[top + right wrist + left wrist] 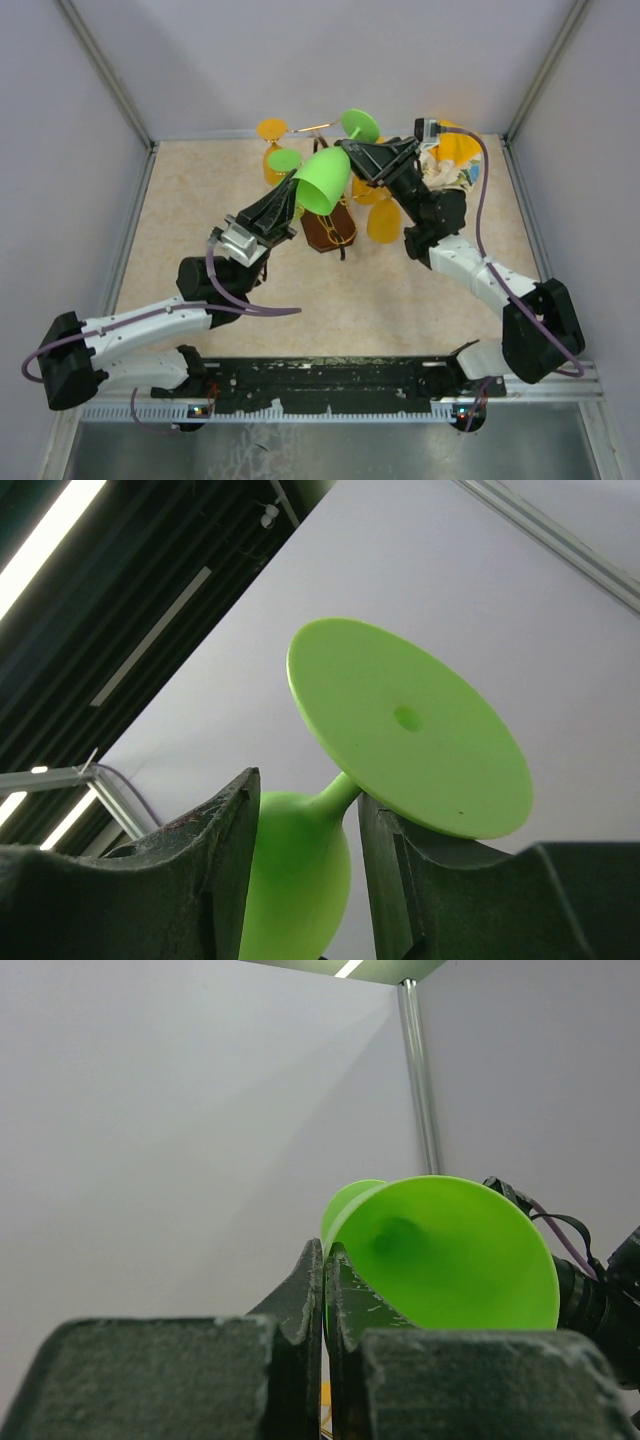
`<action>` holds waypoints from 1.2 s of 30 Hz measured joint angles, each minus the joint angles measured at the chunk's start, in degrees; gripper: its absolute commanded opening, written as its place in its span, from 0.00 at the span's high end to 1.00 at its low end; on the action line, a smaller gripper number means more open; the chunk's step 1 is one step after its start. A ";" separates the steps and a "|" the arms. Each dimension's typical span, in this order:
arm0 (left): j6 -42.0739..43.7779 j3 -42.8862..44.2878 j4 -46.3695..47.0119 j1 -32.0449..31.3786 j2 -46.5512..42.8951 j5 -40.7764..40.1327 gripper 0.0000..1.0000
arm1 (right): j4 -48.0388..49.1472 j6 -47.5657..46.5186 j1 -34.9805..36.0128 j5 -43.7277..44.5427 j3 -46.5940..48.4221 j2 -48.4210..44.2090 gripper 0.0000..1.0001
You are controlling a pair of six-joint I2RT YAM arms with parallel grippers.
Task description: Place the wine glass upside down on the wine glass rack
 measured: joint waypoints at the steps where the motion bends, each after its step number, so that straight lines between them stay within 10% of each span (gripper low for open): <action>1: -0.17 -0.28 0.42 0.00 0.04 0.04 1.00 | 0.04 0.00 0.00 0.04 0.00 0.13 0.64; 36: -6.29 -0.83 12.31 0.28 11.19 -5.27 0.95 | -5.46 -4.92 -0.42 6.88 3.10 0.24 0.67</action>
